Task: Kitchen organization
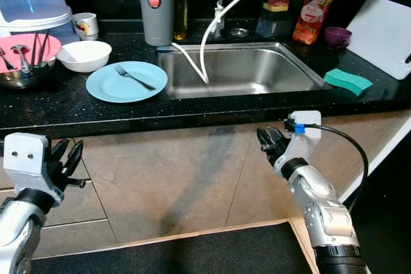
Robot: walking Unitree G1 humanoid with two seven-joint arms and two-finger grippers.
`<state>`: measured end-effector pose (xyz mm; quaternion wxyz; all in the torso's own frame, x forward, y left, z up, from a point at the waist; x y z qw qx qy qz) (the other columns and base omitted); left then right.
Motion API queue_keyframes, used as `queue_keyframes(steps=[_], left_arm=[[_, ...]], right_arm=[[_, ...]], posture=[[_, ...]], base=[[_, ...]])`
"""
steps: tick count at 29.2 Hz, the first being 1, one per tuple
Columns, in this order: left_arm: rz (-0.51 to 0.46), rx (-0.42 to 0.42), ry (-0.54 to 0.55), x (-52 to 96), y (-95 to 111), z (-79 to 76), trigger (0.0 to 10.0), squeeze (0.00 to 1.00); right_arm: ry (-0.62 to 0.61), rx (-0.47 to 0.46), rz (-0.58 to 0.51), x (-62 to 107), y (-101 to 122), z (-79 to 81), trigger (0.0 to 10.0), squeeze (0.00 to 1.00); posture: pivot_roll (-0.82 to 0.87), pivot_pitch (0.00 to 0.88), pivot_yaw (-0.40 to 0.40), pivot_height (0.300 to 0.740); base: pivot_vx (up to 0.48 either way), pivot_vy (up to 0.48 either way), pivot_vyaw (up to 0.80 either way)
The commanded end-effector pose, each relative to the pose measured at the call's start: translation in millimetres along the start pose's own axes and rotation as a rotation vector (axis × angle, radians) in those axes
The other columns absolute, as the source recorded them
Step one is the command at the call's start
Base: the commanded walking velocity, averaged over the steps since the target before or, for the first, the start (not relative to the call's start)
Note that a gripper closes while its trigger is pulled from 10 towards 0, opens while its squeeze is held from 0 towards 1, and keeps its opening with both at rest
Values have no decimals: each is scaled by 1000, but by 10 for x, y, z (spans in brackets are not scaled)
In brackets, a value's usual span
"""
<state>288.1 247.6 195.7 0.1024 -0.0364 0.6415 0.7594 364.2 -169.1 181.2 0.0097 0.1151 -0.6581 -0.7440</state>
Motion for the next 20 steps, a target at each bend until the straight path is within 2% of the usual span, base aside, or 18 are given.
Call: queue_keyframes(steps=[1, 4, 8, 12, 20], left_arm=[[-6, -1, -3, -8, 16, -34, 10000, 0], [-21, -13, 0, -16, 45, -46, 10000, 0], [-31, -22, 10, -20, 66, -34, 10000, 0], [-59, -25, 56, -30, 125, 39, 10000, 0], [-70, -2, 73, -39, 145, 7, 10000, 0]], right_arm=[[26, -2, -22, 17, 36, 78, 10000, 0], [66, 10, -29, 15, 51, 181, 10000, 0], [72, 13, -33, 9, 61, 203, 10000, 0], [133, -43, -41, -37, 112, 324, 10000, 0], [161, -52, -41, -73, 114, 382, 10000, 0]], posture=[[-47, 56, -5, 740], [-49, 56, -4, 740], [-49, 56, -4, 740], [-37, 43, -11, 740], [-19, 28, -24, 740]], base=[[0, 0, 0], [0, 0, 0], [0, 0, 0], [0, 0, 0], [0, 0, 0]])
Point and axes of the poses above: a point about 5 cm out from each wrist's last joint towards the gripper, its own x axis pointing back from the gripper into the wrist, its own y axis along the axis of the wrist's last joint, z = x × y, the point moved 4 cm from there along -x, pointing out of the wrist towards the gripper, and after that the axes turned 2 degrees about -x, right-handed, at the moved point
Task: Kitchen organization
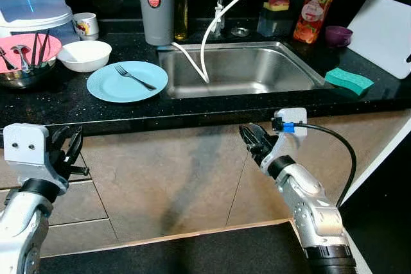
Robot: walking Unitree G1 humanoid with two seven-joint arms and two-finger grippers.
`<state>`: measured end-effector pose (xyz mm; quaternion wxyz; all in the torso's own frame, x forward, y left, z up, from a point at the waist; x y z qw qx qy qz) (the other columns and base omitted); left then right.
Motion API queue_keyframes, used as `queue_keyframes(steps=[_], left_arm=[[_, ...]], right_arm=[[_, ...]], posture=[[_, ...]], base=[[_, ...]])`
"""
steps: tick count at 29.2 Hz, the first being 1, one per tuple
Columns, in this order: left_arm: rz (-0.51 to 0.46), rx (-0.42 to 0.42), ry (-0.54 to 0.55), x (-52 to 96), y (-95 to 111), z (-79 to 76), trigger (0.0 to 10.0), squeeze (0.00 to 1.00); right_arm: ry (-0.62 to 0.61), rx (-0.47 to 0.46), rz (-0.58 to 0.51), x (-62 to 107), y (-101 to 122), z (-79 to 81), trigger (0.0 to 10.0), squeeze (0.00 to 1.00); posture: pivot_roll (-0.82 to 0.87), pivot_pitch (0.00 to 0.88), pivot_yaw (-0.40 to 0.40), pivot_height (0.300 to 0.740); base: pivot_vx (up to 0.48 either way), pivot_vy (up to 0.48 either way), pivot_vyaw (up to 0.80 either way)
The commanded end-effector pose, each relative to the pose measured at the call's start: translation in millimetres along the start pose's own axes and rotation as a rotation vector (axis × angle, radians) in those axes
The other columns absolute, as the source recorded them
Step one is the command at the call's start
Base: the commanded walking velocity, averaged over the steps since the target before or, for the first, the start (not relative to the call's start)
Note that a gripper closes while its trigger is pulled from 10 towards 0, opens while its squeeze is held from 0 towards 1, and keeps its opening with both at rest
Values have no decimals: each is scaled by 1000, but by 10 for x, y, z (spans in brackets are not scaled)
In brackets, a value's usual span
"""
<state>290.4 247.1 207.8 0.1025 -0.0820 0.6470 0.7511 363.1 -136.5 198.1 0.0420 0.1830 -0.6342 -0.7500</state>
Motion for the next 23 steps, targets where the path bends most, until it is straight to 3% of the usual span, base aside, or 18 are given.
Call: queue_keyframes(steps=[1, 8, 23], left_arm=[[-11, -14, 1, 8, 32, -16, 10000, 0], [-17, -32, 18, 33, 39, 11, 10000, 0], [-29, -29, 39, 20, 81, 40, 10000, 0]], right_arm=[[23, -1, 5, -11, -8, 52, 10000, 0], [44, -6, -4, -26, 24, 79, 10000, 0], [61, 4, -7, -45, 45, 97, 10000, 0]], posture=[[-17, 28, -24, 740], [-13, 25, -27, 740], [-13, 39, -27, 740]], base=[[0, 0, 0], [234, 0, 0], [451, 0, 0]])
Point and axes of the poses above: a point about 5 cm out from each wrist's last joint towards the gripper, its own x axis pointing back from the gripper into the wrist, its own y axis along the axis of the wrist's last joint, z = x × y, the point moved 4 cm from there along -x, pointing out of the wrist towards the gripper, and after that the axes turned 2 degrees about -x, right-handed, at the moved point
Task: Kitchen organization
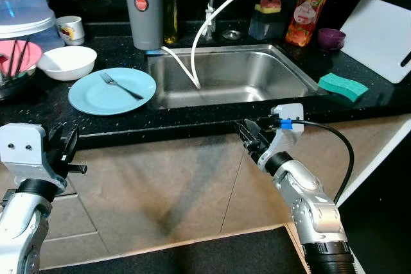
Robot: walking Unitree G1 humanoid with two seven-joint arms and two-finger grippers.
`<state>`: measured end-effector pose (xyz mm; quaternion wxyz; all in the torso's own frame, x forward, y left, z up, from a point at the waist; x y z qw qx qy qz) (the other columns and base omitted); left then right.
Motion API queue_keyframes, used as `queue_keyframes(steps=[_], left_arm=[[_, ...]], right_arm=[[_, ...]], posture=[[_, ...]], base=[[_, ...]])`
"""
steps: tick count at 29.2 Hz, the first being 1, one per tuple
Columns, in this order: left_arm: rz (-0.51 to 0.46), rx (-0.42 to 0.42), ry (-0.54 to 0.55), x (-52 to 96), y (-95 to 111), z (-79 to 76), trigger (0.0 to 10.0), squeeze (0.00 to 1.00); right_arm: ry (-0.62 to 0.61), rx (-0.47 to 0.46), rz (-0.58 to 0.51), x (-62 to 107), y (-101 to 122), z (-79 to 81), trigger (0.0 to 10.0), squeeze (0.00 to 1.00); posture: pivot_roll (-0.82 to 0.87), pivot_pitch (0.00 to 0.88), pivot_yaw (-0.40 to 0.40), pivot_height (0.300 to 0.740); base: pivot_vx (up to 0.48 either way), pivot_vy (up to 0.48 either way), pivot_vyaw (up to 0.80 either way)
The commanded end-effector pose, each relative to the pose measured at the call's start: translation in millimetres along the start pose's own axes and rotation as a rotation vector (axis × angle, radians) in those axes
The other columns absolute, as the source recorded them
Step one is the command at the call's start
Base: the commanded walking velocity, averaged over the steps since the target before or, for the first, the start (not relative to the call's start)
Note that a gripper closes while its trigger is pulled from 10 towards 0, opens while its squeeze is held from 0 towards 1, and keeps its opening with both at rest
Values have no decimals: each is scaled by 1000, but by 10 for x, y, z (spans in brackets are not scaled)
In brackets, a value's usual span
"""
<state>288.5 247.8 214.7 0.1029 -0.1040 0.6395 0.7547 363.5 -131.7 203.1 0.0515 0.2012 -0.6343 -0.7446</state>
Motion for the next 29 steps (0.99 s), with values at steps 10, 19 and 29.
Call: queue_keyframes(steps=[10, 19, 29], left_arm=[[-3, -12, 6, 21, 17, -7, 10000, 0], [-20, -34, -2, 14, 78, -13, 10000, 0], [-76, -94, -94, -130, 373, -160, 10000, 0]], right_arm=[[20, 4, 2, -14, 9, 22, 10000, 0], [21, 7, 4, -30, 0, 15, 10000, 0], [14, 16, -8, -64, 57, -47, 10000, 0]], posture=[[-13, 41, -28, 740], [-9, 46, -28, 740], [-6, 48, -27, 740]], base=[[475, 0, 0], [407, 0, 0], [0, 0, 0]])
Point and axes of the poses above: a point about 5 cm out from each wrist's last joint towards the gripper, its own x axis pointing back from the gripper into the wrist, its own y axis along the axis of the wrist's last joint, z = x × y, the point moved 4 cm from there along -x, pointing out of the wrist towards the gripper, and after that the axes turned 2 degrees about -x, right-handed, at the moved point
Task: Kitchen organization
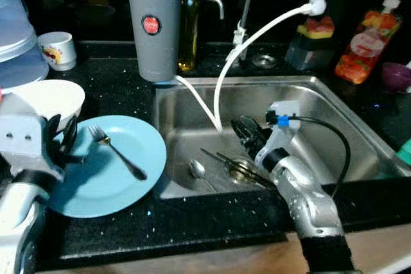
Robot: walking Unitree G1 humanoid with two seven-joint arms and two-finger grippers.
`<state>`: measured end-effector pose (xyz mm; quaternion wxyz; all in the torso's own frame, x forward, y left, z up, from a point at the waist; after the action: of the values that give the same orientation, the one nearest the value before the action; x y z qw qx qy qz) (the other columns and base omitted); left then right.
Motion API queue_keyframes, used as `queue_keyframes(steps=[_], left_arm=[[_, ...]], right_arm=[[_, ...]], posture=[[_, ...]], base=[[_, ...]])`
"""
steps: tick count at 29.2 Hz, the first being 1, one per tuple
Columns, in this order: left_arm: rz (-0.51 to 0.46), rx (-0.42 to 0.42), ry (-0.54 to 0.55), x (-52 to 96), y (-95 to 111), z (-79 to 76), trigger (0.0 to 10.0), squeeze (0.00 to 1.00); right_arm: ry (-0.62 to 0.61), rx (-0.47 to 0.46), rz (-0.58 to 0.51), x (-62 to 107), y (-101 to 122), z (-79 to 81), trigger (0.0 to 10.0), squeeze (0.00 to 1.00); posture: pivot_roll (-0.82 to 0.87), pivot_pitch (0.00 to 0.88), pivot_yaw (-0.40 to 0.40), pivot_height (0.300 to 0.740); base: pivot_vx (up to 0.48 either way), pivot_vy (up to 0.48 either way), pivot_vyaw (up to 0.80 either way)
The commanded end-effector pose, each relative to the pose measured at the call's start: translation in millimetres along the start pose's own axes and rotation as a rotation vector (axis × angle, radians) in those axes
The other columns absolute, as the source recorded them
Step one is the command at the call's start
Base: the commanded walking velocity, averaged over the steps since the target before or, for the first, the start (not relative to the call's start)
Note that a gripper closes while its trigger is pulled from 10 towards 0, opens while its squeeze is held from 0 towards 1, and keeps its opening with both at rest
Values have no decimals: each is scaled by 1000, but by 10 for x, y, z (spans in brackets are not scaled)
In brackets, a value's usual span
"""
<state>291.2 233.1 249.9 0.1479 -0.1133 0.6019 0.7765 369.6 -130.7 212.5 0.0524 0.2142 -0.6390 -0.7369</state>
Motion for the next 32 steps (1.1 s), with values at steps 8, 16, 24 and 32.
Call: queue_keyframes(steps=[8, 16, 24, 32], left_arm=[[-8, -10, -108, -45, 117, -126, 10000, 0], [135, -108, -240, -78, 13, 43, 10000, 0], [206, -221, -216, -207, -70, 577, 10000, 90], [245, -197, -486, -266, -26, 508, 10000, 1000]], right_arm=[[-19, -2, -2, 21, 2, -81, 10000, 0], [4, -18, -7, 1, 23, -60, 10000, 0], [44, -35, -19, -67, 65, 3, 10000, 0], [107, -68, -36, -101, 130, 93, 10000, 0]], posture=[[-5, 54, -23, 740], [3, 56, -31, 740], [11, 50, -48, 740], [14, 50, -51, 740]], base=[[0, 0, 0], [0, 0, 0], [0, 0, 0], [0, 0, 0]])
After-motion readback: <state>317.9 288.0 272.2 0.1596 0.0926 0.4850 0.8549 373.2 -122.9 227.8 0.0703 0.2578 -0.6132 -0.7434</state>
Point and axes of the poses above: a point about 5 cm out from each wrist's last joint towards the gripper, its own x axis pointing back from the gripper into the wrist, its own y axis along the axis of the wrist's last joint, z = x × y, the point moved 4 cm from there along -x, pointing out of the wrist towards the gripper, and after that the axes turned 2 degrees about -x, right-handed, at the moved point
